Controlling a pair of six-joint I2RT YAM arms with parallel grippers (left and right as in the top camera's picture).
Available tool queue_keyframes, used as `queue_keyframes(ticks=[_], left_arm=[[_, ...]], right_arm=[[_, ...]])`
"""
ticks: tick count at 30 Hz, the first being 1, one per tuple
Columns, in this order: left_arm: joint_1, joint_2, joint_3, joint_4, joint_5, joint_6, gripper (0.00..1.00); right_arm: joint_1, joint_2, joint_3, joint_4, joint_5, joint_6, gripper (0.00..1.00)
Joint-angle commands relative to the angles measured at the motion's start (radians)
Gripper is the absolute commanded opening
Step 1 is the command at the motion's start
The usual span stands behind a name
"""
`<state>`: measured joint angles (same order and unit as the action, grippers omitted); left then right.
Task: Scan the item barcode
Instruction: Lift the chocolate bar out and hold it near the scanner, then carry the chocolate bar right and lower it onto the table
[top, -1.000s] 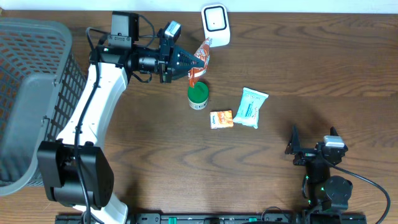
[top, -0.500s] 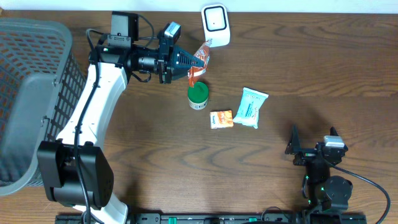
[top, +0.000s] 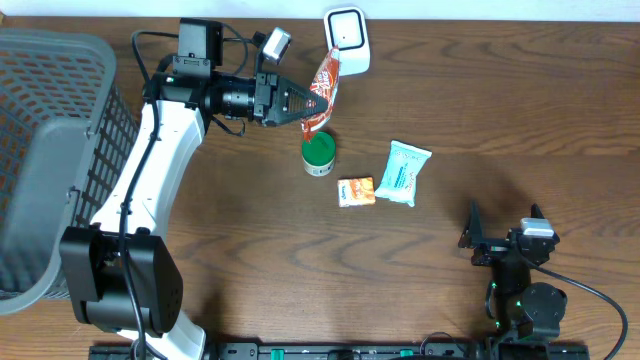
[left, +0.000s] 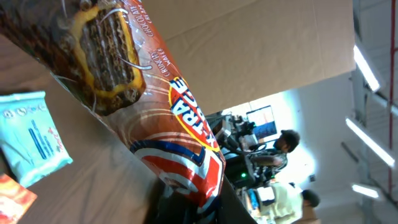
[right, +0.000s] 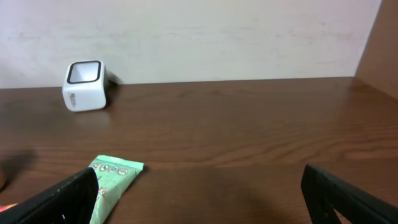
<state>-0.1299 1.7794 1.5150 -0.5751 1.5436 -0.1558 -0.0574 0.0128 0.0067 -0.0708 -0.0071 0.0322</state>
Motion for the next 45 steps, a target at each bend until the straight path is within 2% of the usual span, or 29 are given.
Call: queue_keyframes(ticks=[1,5,7,13,22,27,29,32,35,39,41,43,45], left_arm=[[-0.035,-0.003,-0.006,-0.039,0.029,0.07,0.07],[-0.132,-0.002,-0.024,-0.076,0.024,0.129,0.07],[-0.188,0.0,-0.027,-0.076,-0.03,0.16,0.07],[-0.301,0.022,-0.027,-0.076,-0.098,0.159,0.08],[-0.312,0.095,-0.027,-0.082,-0.098,0.118,0.07],[-0.312,0.129,-0.027,-0.076,-0.15,0.11,0.07],[-0.309,0.129,-0.027,-0.071,-0.15,0.033,0.07],[-0.293,0.129,-0.026,-0.072,-0.149,-0.15,0.07],[-0.272,0.129,-0.027,-0.072,-0.137,-0.258,0.07],[-0.257,0.129,-0.027,-0.072,-0.138,-0.275,0.07],[-0.256,0.129,-0.027,-0.072,-0.149,-0.245,0.07],[-0.261,0.129,-0.027,-0.09,-0.23,-0.161,0.08],[-0.275,0.129,-0.027,-0.151,-0.416,-0.131,0.07]], right_arm=[[0.009,-0.004,-0.001,-0.004,0.002,-0.014,0.99],[0.009,-0.004,-0.001,-0.004,0.002,-0.014,0.99],[0.009,-0.004,-0.001,-0.004,0.002,-0.014,0.99],[0.009,-0.004,-0.001,-0.004,0.002,-0.014,0.99],[0.009,-0.004,-0.001,-0.004,0.002,-0.014,0.99],[0.009,-0.004,-0.001,-0.004,0.002,-0.014,0.99],[0.009,-0.004,-0.001,-0.004,0.002,-0.014,0.99],[0.009,-0.004,-0.001,-0.004,0.002,-0.014,0.99],[0.009,-0.004,-0.001,-0.004,0.002,-0.014,0.99],[0.009,-0.004,-0.001,-0.004,0.002,-0.014,0.99],[0.009,-0.004,-0.001,-0.004,0.002,-0.014,0.99],[0.009,-0.004,-0.001,-0.004,0.002,-0.014,0.99],[0.009,-0.004,-0.001,-0.004,0.002,-0.014,0.99]])
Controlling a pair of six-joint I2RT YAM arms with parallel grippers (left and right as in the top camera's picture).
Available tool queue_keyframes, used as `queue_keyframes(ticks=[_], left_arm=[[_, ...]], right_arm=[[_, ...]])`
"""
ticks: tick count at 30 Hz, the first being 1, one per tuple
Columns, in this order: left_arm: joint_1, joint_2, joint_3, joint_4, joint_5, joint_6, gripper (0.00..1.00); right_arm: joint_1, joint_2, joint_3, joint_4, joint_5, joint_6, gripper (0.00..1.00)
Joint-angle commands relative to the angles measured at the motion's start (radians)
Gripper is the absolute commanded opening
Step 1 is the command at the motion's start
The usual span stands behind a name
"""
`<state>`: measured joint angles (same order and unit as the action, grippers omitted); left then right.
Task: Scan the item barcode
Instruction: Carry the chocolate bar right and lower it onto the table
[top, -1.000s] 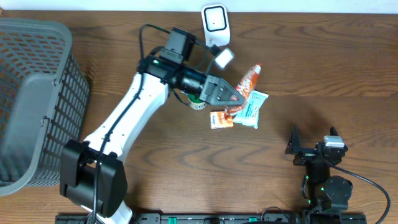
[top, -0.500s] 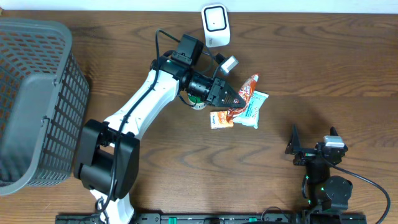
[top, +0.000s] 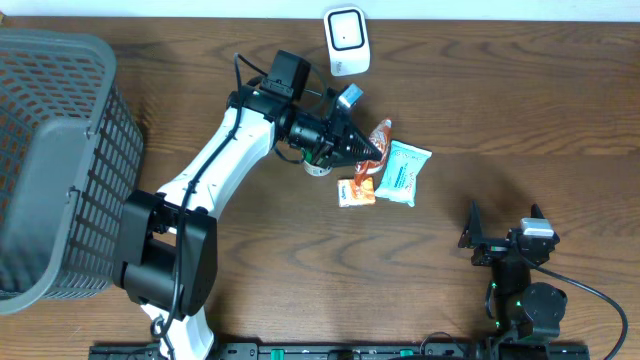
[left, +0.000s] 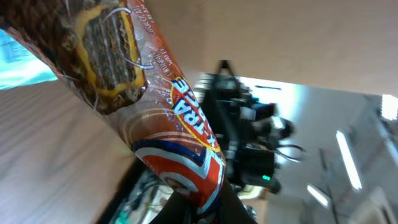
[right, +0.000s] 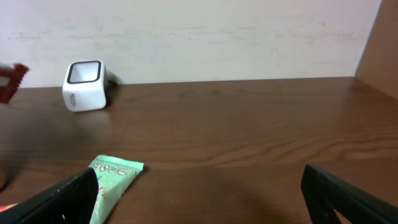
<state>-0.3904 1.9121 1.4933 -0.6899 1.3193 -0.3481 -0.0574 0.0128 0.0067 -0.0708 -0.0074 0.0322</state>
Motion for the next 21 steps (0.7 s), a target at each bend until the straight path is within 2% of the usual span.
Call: queue_keyframes(ticks=[1,3,6,14,16,18,21], left_arm=[[-0.024,-0.004,-0.005,-0.072,-0.309,0.063,0.08],[-0.047,-0.004,-0.005,-0.146,-0.578,0.064,0.07],[-0.085,-0.005,-0.005,-0.229,-0.855,0.064,0.08],[-0.177,-0.01,-0.005,-0.258,-0.887,0.108,0.07],[-0.177,-0.01,-0.005,-0.264,-0.803,0.102,0.08],[-0.163,-0.01,-0.005,-0.267,-0.621,0.109,0.07],[-0.131,-0.009,-0.005,-0.267,-0.327,0.196,0.07]], right_arm=[[0.009,-0.004,-0.001,-0.004,0.002,-0.014,0.99],[0.009,-0.004,-0.001,-0.004,0.002,-0.014,0.99],[0.009,-0.004,-0.001,-0.004,0.002,-0.014,0.99],[0.009,-0.004,-0.001,-0.004,0.002,-0.014,0.99],[0.009,-0.004,-0.001,-0.004,0.002,-0.014,0.99],[0.009,-0.004,-0.001,-0.004,0.002,-0.014,0.99],[0.009,-0.004,-0.001,-0.004,0.002,-0.014,0.99]])
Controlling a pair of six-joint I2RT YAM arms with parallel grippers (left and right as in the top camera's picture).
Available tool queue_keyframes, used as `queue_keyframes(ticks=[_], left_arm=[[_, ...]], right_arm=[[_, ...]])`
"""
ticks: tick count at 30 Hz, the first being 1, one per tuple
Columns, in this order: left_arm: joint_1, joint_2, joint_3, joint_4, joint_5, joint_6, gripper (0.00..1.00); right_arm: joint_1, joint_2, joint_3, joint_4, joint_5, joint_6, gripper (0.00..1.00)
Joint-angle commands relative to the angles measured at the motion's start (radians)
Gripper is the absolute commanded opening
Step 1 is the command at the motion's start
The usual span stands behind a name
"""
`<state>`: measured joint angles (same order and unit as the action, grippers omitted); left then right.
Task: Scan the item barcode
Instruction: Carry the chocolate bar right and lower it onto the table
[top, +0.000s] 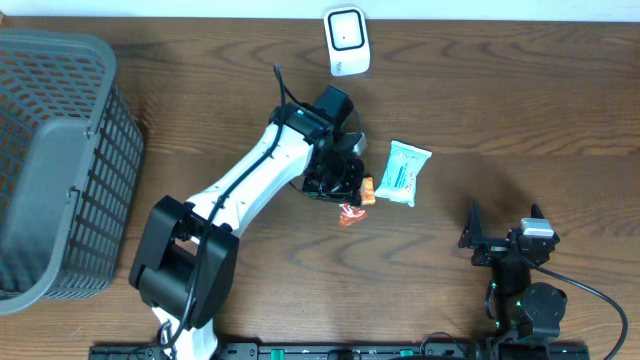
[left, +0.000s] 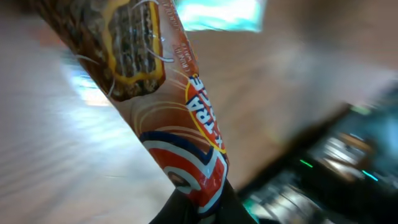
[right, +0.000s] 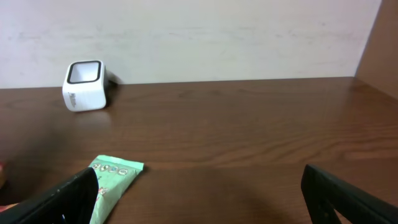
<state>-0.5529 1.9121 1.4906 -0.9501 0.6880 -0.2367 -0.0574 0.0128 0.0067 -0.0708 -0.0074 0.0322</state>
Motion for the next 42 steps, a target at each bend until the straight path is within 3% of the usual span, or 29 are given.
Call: queue_keyframes(ticks=[1,4,11,17,26,28,30,32,35,42], left_arm=[[0.043,-0.009,-0.002,-0.007,0.396,0.116,0.07],[0.068,-0.009,-0.002,-0.007,0.541,0.187,0.08],[0.069,0.059,-0.015,-0.006,0.562,0.199,0.08],[0.053,0.236,-0.037,-0.01,0.885,0.207,0.08],[0.052,0.304,-0.042,-0.021,0.885,0.203,0.08],[0.052,0.304,-0.042,-0.021,0.884,0.203,0.29],[0.052,0.304,-0.042,-0.021,0.884,0.203,0.62],[0.052,0.304,-0.042,-0.021,0.882,0.203,0.84],[0.052,0.304,-0.042,-0.014,0.882,0.203,0.98],[0.059,0.302,-0.034,-0.01,0.871,0.198,0.98]], right_arm=[[0.009,-0.004,-0.001,-0.004,0.002,-0.014,0.99],[0.009,-0.004,-0.001,-0.004,0.002,-0.014,0.99],[0.009,-0.004,-0.001,-0.004,0.002,-0.014,0.99],[0.009,-0.004,-0.001,-0.004,0.002,-0.014,0.99],[0.009,-0.004,-0.001,-0.004,0.002,-0.014,0.99],[0.009,-0.004,-0.001,-0.004,0.002,-0.014,0.99],[0.009,-0.004,-0.001,-0.004,0.002,-0.014,0.99],[0.009,-0.003,-0.001,-0.004,0.002,-0.014,0.99],[0.009,-0.003,-0.001,-0.004,0.002,-0.014,0.99],[0.009,-0.003,-0.001,-0.004,0.002,-0.014,0.99]])
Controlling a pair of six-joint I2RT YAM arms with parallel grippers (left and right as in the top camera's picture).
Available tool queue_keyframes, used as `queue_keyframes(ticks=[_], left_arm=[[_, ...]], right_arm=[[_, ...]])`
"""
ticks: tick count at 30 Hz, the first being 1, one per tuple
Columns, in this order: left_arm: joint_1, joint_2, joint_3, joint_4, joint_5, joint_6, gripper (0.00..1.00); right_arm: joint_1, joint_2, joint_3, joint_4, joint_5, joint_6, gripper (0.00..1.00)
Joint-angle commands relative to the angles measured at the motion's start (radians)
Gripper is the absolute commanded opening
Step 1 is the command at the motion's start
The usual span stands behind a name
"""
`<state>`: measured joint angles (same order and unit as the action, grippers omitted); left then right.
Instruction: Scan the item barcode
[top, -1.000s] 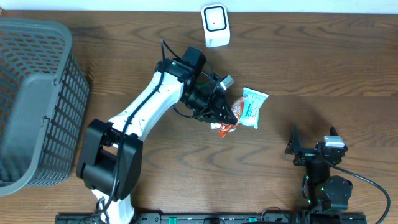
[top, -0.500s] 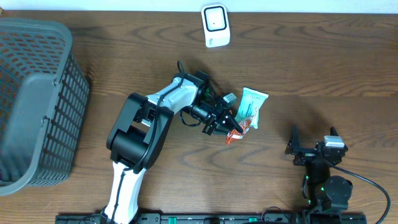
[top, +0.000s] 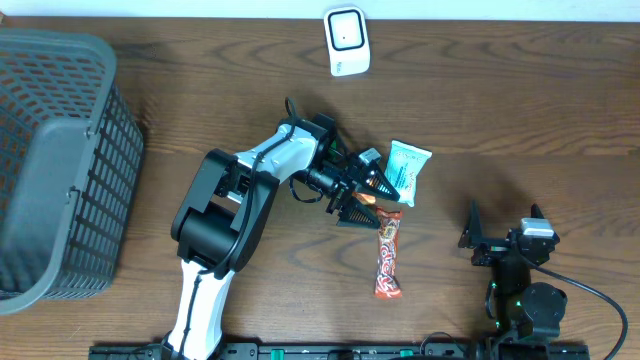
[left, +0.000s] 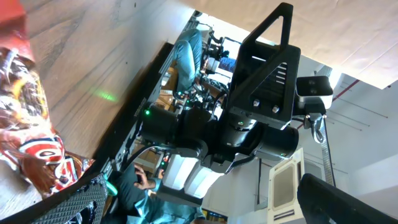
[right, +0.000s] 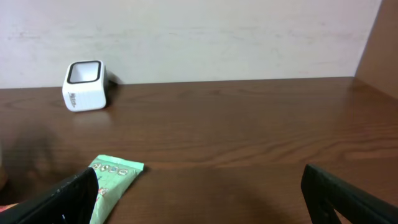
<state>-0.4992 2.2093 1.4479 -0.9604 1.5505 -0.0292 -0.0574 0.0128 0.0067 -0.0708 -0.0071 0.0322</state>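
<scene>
The orange-red wafer packet (top: 388, 255) lies flat on the table, right of centre, with nothing gripping it; its end shows at the left edge of the left wrist view (left: 28, 146). My left gripper (top: 367, 196) hovers just above the packet's upper end, open and empty (left: 199, 202). The white scanner (top: 346, 40) stands at the back edge, also seen in the right wrist view (right: 84, 76). My right gripper (top: 503, 243) rests open at the front right (right: 199, 193), holding nothing.
A teal wipes packet (top: 404, 171) lies just right of the left gripper, also visible from the right wrist (right: 115, 180). A small orange packet (top: 366, 199) is mostly hidden under the left fingers. A grey mesh basket (top: 50, 160) fills the left side.
My left gripper, then shut on the wafer packet over the small packets, is now open. The wafer packet lies on the table in front of it. The right arm is unchanged.
My left gripper first held the wafer packet up beside the scanner at the back. Then it held the packet lower, over the green can and small packets, and afterwards near the orange packet. Now the gripper is open and the packet lies on the table.
</scene>
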Motion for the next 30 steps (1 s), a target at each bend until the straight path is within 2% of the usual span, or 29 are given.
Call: queue_keyframes(ticks=[1,3,5,7,11,13,15,21,30], left_arm=[[0.005,0.003,0.014,0.0,-0.007,-0.009,0.98],[0.005,-0.01,0.025,0.0,-0.082,-0.033,0.98],[-0.002,-0.032,0.03,-0.001,-0.222,-0.088,0.98],[-0.01,-0.065,0.03,-0.009,-0.43,-0.174,0.98],[-0.053,-0.132,0.03,-0.037,-0.949,-0.418,0.98],[-0.091,-0.152,0.03,-0.029,-1.083,-0.488,0.98],[-0.132,-0.158,0.03,0.008,-1.13,-0.507,0.98],[-0.219,-0.157,0.03,0.169,-1.134,-0.507,0.98],[-0.22,-0.157,0.03,0.235,-1.159,-0.523,0.98]], right_arm=[[0.009,-0.003,-0.001,-0.004,0.002,-0.014,0.99],[0.009,-0.003,-0.001,-0.004,0.002,-0.014,0.99],[0.009,-0.003,-0.001,-0.004,0.002,-0.014,0.99],[0.009,-0.003,-0.001,-0.004,0.002,-0.014,0.99],[0.009,-0.003,-0.001,-0.004,0.002,-0.014,0.99],[0.009,-0.003,-0.001,-0.004,0.002,-0.014,0.99],[0.009,-0.003,-0.001,-0.004,0.002,-0.014,0.99],[0.009,-0.003,-0.001,-0.004,0.002,-0.014,0.99],[0.009,-0.003,-0.001,-0.004,0.002,-0.014,0.99]])
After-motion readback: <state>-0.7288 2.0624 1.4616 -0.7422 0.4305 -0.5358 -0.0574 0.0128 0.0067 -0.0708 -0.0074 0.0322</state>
